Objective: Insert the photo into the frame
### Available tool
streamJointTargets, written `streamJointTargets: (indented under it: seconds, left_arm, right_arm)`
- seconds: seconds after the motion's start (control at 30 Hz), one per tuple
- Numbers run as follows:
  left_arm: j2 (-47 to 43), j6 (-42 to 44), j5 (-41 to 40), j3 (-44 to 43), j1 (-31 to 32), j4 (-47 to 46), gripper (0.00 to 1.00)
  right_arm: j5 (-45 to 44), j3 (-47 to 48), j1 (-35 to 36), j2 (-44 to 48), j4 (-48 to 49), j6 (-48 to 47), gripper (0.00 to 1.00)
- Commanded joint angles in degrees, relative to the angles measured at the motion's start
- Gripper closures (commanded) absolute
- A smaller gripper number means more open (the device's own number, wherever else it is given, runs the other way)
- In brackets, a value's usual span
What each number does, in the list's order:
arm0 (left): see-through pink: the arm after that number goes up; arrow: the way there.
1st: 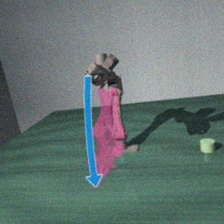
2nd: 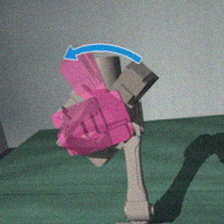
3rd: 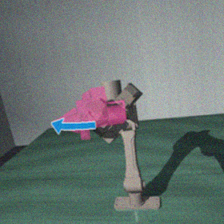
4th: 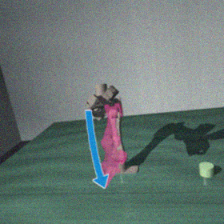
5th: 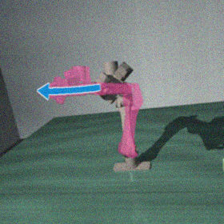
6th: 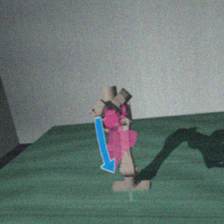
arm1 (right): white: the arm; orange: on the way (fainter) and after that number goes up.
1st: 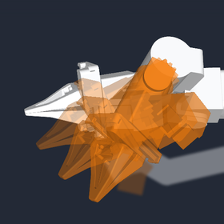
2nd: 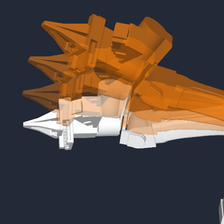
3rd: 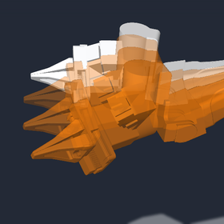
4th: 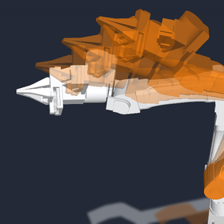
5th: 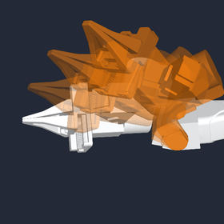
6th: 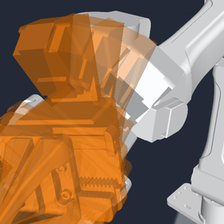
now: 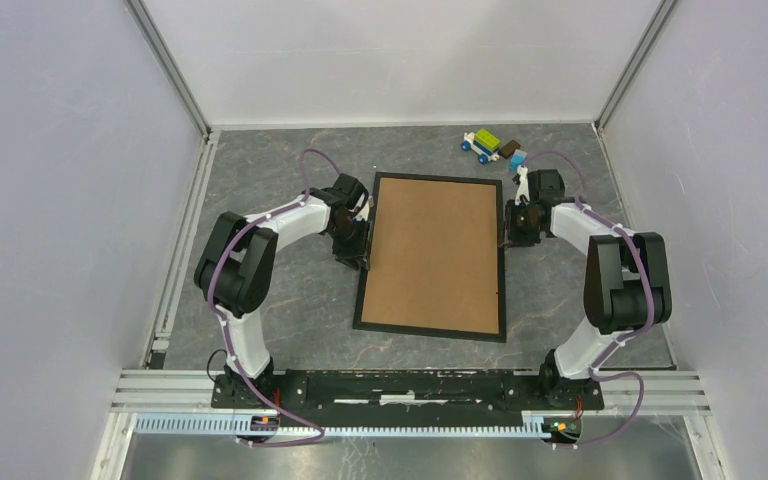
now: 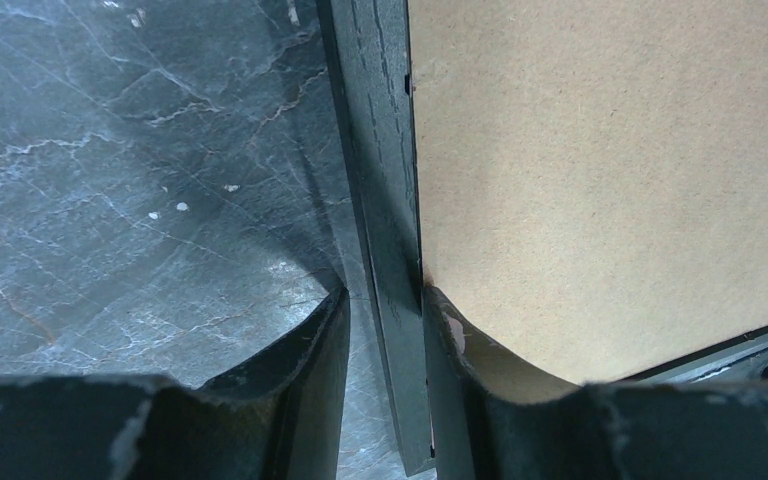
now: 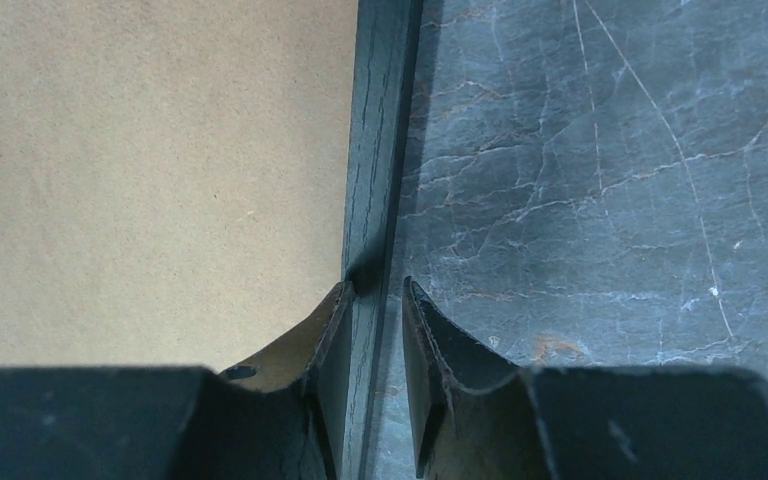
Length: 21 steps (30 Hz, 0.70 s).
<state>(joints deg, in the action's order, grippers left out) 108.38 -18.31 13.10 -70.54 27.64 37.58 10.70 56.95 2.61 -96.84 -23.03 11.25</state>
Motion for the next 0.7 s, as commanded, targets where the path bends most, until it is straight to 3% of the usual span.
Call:
streamJointTargets:
  seconds: [0.0,0.67]
  left_arm:
    - [4.9,3.3,-1.2,2.5,2.2,1.9,0.6]
    - [5.2,3.5,-1.3,2.3,2.3,2.1,0.61]
  right_arm:
    - [0.3,-1.2,-0.3,2.0,-1.5,-0.4,0.7]
    - [0.3,-1.0,-0.3,-2.8,0.8,0.6,0.7]
